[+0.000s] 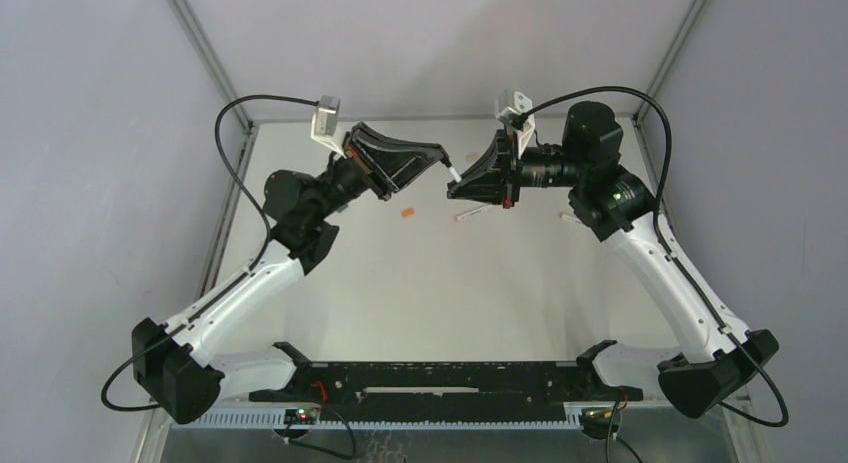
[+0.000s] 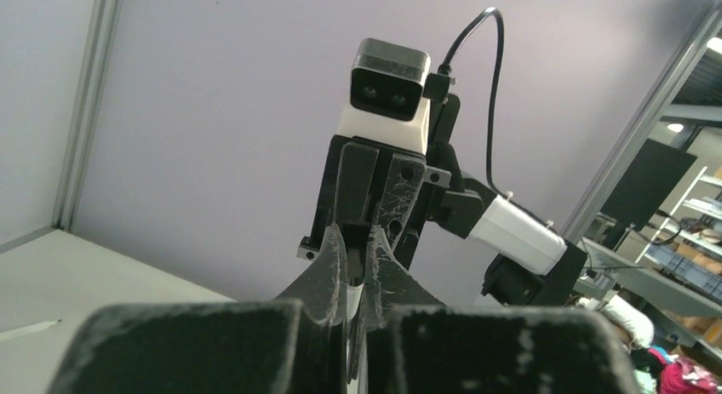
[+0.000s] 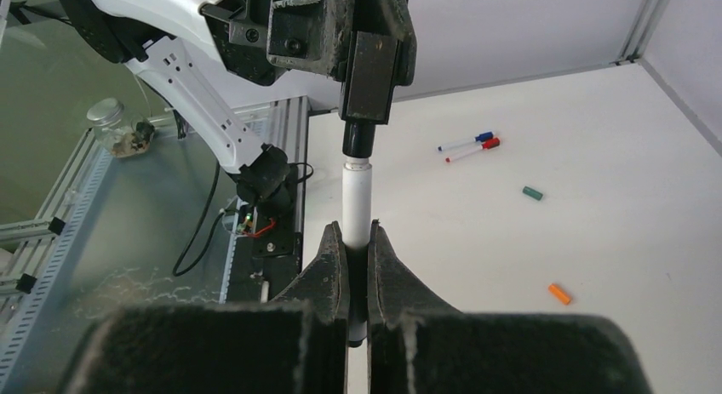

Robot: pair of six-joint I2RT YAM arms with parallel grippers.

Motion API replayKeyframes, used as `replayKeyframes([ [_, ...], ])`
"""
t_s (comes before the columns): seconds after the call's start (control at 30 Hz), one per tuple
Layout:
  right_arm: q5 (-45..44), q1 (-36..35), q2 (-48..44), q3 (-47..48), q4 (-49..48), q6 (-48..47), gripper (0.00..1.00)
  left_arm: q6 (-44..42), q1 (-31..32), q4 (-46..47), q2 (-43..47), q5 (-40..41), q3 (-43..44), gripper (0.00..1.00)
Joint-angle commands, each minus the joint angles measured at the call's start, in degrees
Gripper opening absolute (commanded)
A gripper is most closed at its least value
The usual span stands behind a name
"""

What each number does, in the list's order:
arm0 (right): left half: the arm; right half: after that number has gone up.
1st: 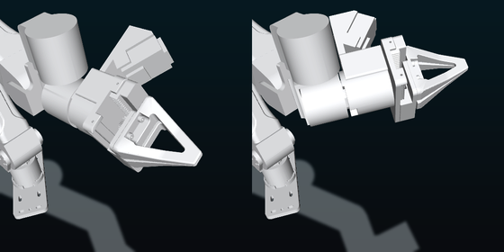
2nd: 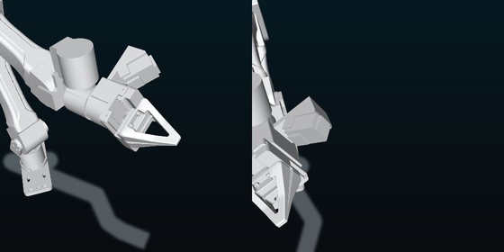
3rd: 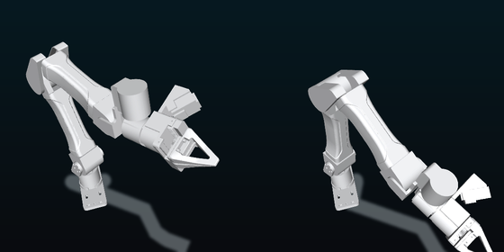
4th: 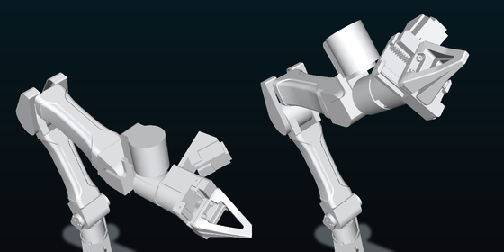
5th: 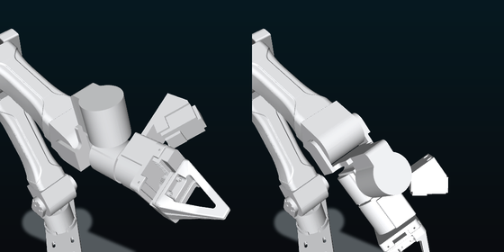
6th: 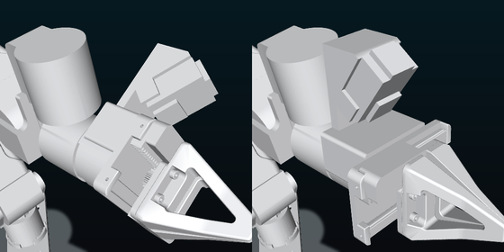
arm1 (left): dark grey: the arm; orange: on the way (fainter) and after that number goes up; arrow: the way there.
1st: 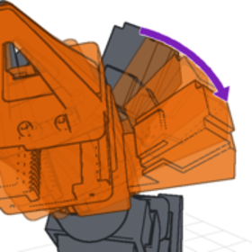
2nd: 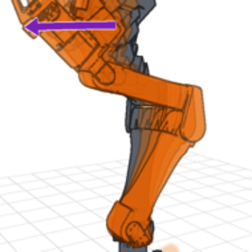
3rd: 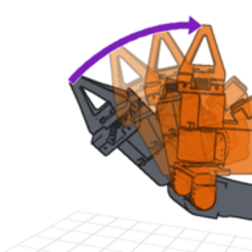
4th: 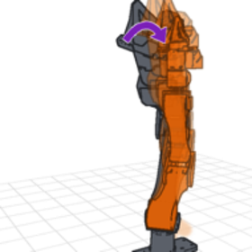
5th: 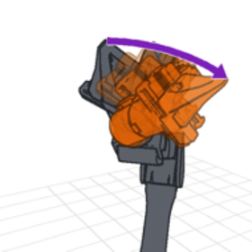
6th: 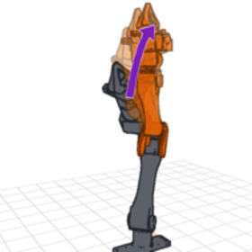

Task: Insert the pens into the pen caps
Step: Insert the pen cap onto the pen.

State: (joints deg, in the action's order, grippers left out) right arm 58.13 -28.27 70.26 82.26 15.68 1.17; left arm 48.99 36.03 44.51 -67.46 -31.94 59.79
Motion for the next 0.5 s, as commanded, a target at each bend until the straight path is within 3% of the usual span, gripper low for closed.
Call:
replayKeyframes([
  [0.0,-0.7,-0.1,0.5,3.4,-1.4,-1.0,0.00,-4.6,0.4,-6.3,0.3,-5.1,-0.3,0.00],
  [0.2,-1.1,-0.1,1.3,4.4,-2.7,-0.7,0.00,-14.6,1.4,-23.1,1.1,-6.0,0.5,0.00],
  [0.47,-0.9,0.8,3.6,8.0,-7.7,-1.7,0.00,-11.9,2.9,-25.5,-1.1,-11.1,-4.6,0.00],
])
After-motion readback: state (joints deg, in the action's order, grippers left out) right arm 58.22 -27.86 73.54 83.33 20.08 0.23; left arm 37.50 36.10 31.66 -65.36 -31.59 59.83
